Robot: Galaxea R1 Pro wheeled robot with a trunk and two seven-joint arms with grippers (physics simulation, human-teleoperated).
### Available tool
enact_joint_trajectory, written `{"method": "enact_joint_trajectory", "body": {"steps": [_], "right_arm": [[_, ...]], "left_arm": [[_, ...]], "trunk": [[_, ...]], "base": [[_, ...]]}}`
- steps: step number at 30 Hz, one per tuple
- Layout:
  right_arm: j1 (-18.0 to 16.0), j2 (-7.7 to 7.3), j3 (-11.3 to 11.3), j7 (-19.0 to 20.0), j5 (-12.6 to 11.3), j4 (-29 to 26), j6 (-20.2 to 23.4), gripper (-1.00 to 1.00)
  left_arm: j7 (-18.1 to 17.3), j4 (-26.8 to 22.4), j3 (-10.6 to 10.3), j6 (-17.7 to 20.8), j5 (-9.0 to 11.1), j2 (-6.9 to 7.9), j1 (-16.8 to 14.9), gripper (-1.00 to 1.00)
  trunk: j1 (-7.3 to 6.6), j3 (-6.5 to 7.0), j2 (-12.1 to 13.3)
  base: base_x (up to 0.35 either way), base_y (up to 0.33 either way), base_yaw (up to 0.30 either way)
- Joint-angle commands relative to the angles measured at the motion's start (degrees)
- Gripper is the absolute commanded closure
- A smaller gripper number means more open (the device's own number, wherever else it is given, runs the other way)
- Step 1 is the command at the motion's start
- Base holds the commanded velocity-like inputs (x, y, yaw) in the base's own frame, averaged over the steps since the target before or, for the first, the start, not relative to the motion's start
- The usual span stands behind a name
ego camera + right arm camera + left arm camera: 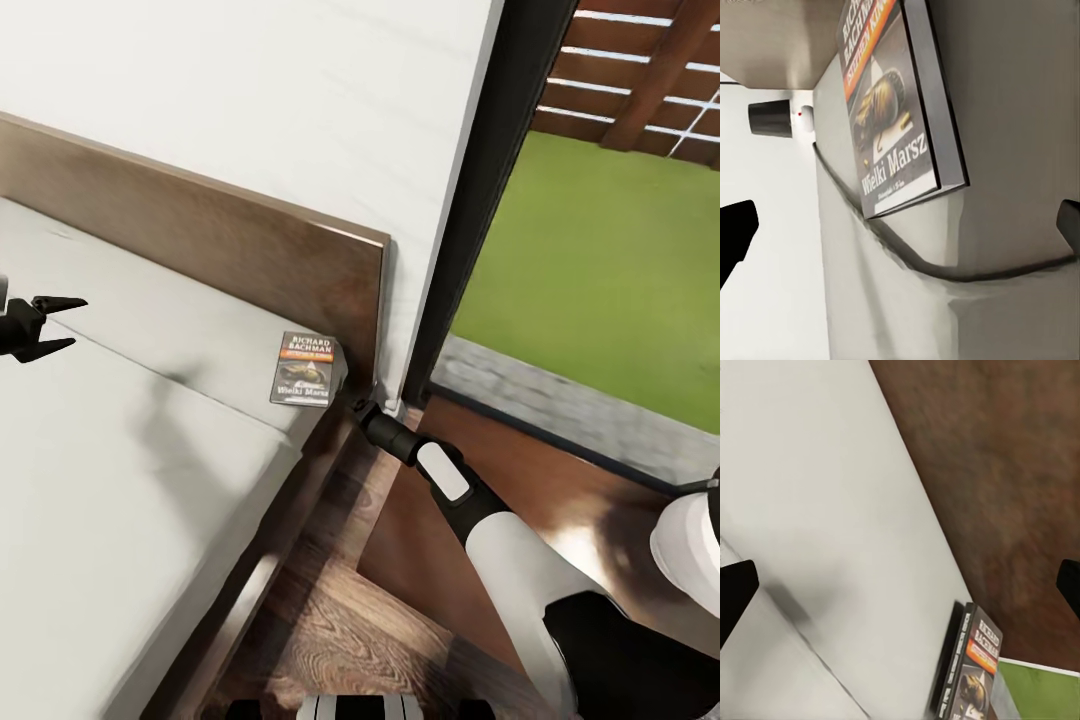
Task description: In the bedroom, move the book from the bed onto either nightstand, and place the two sandals side by side next to the bed.
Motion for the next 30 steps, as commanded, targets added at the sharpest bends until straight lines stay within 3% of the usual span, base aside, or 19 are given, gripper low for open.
{"method": "enact_joint_trajectory", "body": {"steps": [1,30], "right_arm": [[-0.25,0.0,0.03,-0.19,-0.36,0.03,0.22,-1.0],[-1.6,0.0,-0.02,-2.08,-0.36,0.02,0.06,-1.0]], "left_arm": [[-0.37,0.02,0.28,0.21,-0.41,-0.01,-0.06,-1.0],[-0.37,0.09,0.28,0.21,-0.42,-0.22,-0.06,-1.0]], "trunk": [[0.0,-0.08,-0.02],[0.0,-0.33,-0.02]], "base": [[0.0,0.0,0.0],[0.0,0.0,0.0]]}}
